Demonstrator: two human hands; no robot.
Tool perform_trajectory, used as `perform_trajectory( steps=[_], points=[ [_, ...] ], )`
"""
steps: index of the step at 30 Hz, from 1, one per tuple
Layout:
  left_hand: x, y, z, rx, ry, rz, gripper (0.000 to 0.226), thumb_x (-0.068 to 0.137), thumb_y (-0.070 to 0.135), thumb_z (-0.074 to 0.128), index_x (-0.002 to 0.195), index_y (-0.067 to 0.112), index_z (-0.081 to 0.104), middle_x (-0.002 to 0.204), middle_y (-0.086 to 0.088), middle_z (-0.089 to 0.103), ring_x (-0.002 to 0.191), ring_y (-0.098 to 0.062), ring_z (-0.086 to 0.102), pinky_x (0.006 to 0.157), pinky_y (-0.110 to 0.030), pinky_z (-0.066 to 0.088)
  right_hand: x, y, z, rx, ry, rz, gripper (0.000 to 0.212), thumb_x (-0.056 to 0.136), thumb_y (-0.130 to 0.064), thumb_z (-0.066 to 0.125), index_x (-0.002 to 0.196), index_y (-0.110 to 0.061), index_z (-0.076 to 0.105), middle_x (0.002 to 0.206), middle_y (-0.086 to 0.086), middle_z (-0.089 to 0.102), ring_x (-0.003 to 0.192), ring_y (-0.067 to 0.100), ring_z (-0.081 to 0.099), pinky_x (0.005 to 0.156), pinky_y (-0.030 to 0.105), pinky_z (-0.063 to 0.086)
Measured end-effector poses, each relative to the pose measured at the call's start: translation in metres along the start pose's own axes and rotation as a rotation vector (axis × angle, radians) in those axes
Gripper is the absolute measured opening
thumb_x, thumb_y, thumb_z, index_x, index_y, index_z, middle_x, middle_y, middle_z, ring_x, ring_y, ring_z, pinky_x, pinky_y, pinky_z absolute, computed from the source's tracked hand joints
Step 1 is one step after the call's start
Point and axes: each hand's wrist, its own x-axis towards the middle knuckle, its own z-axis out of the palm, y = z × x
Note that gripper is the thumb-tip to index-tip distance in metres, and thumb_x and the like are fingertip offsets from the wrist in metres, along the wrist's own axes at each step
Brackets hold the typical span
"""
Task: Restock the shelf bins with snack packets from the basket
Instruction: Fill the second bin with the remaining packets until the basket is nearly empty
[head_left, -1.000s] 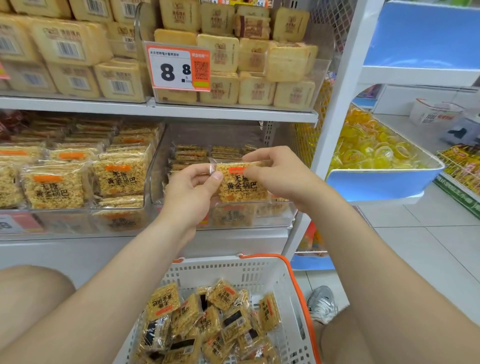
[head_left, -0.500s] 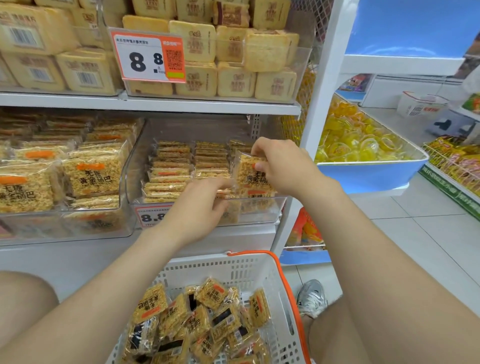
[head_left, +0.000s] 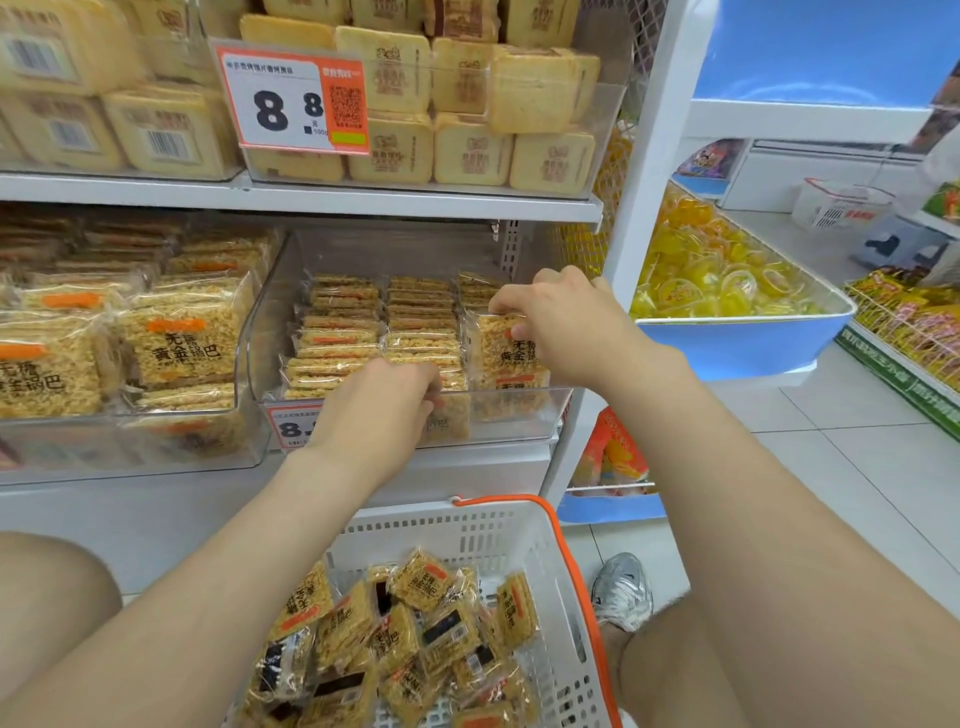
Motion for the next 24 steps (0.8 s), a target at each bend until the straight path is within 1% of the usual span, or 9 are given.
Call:
perform_trajectory(
  steps=[4,8,10,12,15,17,18,21,24],
  points=[
    [0.001,-0.002,0.000,0.028,0.010,-0.025,0.013,0.101,0.034,0.066,0.109,0.024,0.065,0.095,-0.006,0.072,0.090,-0.032,0.067,0.071,-0.043,0.058,0.000,0.000,0.004,0.015,-0.017,-0.033,0.038,0.107,-0.024,0.058,0.142,-0.038,0.056,0.124,0.009,0.058,0.115,0.032,0.050,0.085,0.043,0.039],
    [0.000,0.000,-0.004,0.017,0.013,-0.029,0.015,0.101,0.035,0.066,0.110,0.023,0.067,0.095,-0.006,0.071,0.090,-0.031,0.067,0.072,-0.043,0.058,0.002,-0.009,0.016,0.068,-0.159,-0.026,0.033,0.101,-0.017,0.066,0.131,-0.030,0.069,0.123,0.010,0.068,0.114,0.035,0.061,0.090,0.047,0.055],
    [-0.001,-0.001,-0.004,0.009,0.009,-0.006,0.014,0.102,0.034,0.065,0.109,0.022,0.066,0.093,-0.006,0.068,0.088,-0.030,0.065,0.071,-0.044,0.058,0.001,-0.015,0.022,0.085,-0.229,-0.015,0.031,0.099,-0.016,0.068,0.127,-0.027,0.072,0.123,0.012,0.067,0.110,0.038,0.065,0.091,0.047,0.057],
    [-0.002,-0.004,-0.003,0.019,-0.007,0.045,0.011,0.103,0.031,0.062,0.107,0.021,0.065,0.091,-0.005,0.065,0.090,-0.029,0.062,0.074,-0.045,0.057,0.002,-0.017,0.026,0.067,-0.214,-0.018,0.027,0.097,-0.012,0.068,0.120,-0.023,0.075,0.119,0.013,0.065,0.110,0.035,0.064,0.091,0.048,0.057],
    [-0.002,-0.007,-0.002,0.060,-0.005,0.143,0.009,0.105,0.024,0.059,0.109,0.019,0.066,0.099,-0.002,0.066,0.099,-0.026,0.057,0.085,-0.042,0.051,0.002,-0.018,0.022,0.038,-0.114,0.037,0.026,0.093,-0.002,0.068,0.113,-0.017,0.075,0.113,0.012,0.065,0.101,0.035,0.065,0.076,0.044,0.056],
    [-0.002,-0.008,-0.001,0.033,-0.023,0.128,0.010,0.105,0.017,0.058,0.113,0.017,0.064,0.105,-0.003,0.065,0.099,-0.027,0.060,0.082,-0.043,0.053,-0.001,-0.019,0.018,0.049,-0.151,0.056,0.029,0.089,0.006,0.062,0.109,-0.013,0.073,0.108,0.012,0.066,0.093,0.036,0.066,0.070,0.041,0.055],
    [-0.003,-0.009,0.001,0.046,-0.031,0.123,0.011,0.104,0.012,0.059,0.112,0.018,0.062,0.105,-0.002,0.065,0.096,-0.027,0.062,0.078,-0.044,0.055,-0.002,-0.021,0.018,0.059,-0.205,0.042,0.032,0.087,0.007,0.060,0.110,-0.011,0.073,0.108,0.012,0.067,0.093,0.037,0.067,0.073,0.042,0.058],
    [-0.007,-0.013,0.010,0.136,-0.058,0.110,0.032,0.092,-0.005,0.065,0.104,0.022,0.054,0.098,0.002,0.064,0.085,-0.024,0.062,0.066,-0.041,0.056,-0.007,-0.024,0.015,0.077,-0.352,0.021,0.037,0.084,0.001,0.057,0.116,-0.007,0.073,0.116,0.014,0.070,0.105,0.037,0.067,0.086,0.049,0.062],
    [-0.007,-0.013,0.009,0.136,-0.052,0.161,0.030,0.092,-0.003,0.062,0.112,0.020,0.057,0.105,0.001,0.064,0.093,-0.024,0.063,0.072,-0.038,0.055,-0.009,-0.025,0.012,0.097,-0.360,0.044,0.039,0.079,-0.010,0.059,0.115,-0.007,0.073,0.114,0.014,0.071,0.104,0.036,0.069,0.084,0.049,0.063]
  ],
)
